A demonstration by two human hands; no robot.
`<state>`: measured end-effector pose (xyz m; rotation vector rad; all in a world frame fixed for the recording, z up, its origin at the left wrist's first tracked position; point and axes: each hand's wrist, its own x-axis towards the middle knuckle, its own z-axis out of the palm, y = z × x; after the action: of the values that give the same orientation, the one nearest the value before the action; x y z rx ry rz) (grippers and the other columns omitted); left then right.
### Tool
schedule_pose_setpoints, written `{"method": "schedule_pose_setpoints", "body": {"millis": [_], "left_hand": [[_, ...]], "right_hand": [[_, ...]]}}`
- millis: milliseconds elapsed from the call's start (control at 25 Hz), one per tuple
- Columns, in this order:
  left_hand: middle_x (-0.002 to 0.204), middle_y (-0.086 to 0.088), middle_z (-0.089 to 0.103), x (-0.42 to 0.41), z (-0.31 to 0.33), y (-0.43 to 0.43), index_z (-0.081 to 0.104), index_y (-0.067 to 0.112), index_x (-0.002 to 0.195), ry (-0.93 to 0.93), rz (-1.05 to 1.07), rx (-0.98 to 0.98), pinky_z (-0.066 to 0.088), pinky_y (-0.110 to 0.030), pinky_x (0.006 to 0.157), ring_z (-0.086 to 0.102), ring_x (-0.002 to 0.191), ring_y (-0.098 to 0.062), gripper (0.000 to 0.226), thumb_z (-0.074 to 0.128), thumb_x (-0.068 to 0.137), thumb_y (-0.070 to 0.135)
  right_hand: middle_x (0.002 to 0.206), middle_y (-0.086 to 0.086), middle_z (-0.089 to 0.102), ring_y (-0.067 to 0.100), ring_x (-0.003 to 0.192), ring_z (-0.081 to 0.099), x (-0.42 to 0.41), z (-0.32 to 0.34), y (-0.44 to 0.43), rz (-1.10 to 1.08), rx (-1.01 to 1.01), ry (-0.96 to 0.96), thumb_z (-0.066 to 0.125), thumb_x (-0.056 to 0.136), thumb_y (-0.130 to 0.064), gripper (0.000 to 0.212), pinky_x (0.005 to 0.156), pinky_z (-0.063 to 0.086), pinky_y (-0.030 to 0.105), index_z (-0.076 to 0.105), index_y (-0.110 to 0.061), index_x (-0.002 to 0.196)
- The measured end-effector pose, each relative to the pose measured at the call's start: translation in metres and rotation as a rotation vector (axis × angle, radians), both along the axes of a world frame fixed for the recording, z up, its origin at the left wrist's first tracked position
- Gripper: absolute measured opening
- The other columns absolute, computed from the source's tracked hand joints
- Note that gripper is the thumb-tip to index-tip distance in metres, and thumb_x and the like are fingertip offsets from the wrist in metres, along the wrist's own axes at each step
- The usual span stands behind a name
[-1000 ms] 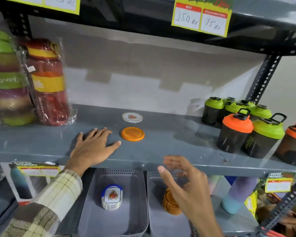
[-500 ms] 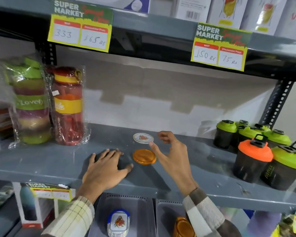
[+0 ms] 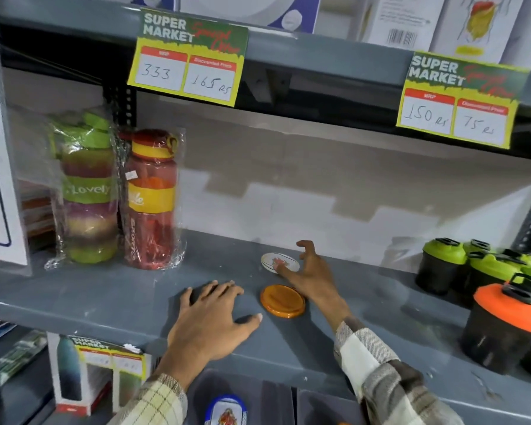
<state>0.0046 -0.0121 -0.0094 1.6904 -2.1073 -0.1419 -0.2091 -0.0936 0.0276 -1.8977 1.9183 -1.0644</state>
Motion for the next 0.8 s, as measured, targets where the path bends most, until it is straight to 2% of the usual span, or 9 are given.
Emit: {"method": "schedule_pose_setpoints", "body": {"millis": [160, 280, 440, 800], "left_hand": [[0.161, 0.021, 0.024, 0.0, 0.0, 0.001, 0.035, 0.04, 0.147, 0.007, 0.007, -0.017, 0.003, -0.048, 0.121, 0.013, 0.149, -0.007, 0.07, 0.034, 0.087, 0.076], [0.16, 0.022, 0.024, 0.001, 0.0, 0.002, 0.035, 0.041, 0.146, 0.009, 0.004, -0.017, 0.002, -0.047, 0.121, 0.013, 0.149, -0.006, 0.069, 0.034, 0.087, 0.076], [0.157, 0.022, 0.028, 0.0, 0.0, 0.001, 0.037, 0.041, 0.144, 0.009, 0.001, -0.023, 0.004, -0.047, 0.12, 0.017, 0.146, -0.006, 0.068, 0.034, 0.086, 0.077], [0.157, 0.024, 0.028, -0.001, 0.003, 0.002, 0.038, 0.041, 0.143, 0.008, 0.009, -0.009, 0.004, -0.046, 0.12, 0.016, 0.147, -0.005, 0.066, 0.036, 0.087, 0.076]], "right_hand": [[0.138, 0.013, 0.061, 0.037, 0.128, 0.055, 0.0, -0.006, -0.03, -0.003, 0.081, 0.043, 0.081, 0.074, -0.06, 0.098, 0.104, 0.05, 0.05, 0.025, -0.025, 0.147], [0.138, 0.012, 0.061, 0.039, 0.132, 0.052, -0.001, -0.015, -0.044, -0.005, 0.109, 0.069, 0.081, 0.068, -0.068, 0.11, 0.109, 0.043, 0.051, 0.023, -0.024, 0.15], [0.132, 0.01, 0.064, 0.037, 0.131, 0.051, -0.005, -0.022, -0.051, -0.012, 0.065, 0.087, 0.079, 0.069, -0.069, 0.104, 0.108, 0.031, 0.05, 0.025, -0.027, 0.147], [0.12, 0.005, 0.067, 0.03, 0.123, 0.053, -0.006, -0.006, -0.035, -0.008, -0.126, -0.019, 0.088, 0.058, -0.063, 0.1, 0.1, 0.032, 0.047, 0.029, -0.034, 0.134]]}}
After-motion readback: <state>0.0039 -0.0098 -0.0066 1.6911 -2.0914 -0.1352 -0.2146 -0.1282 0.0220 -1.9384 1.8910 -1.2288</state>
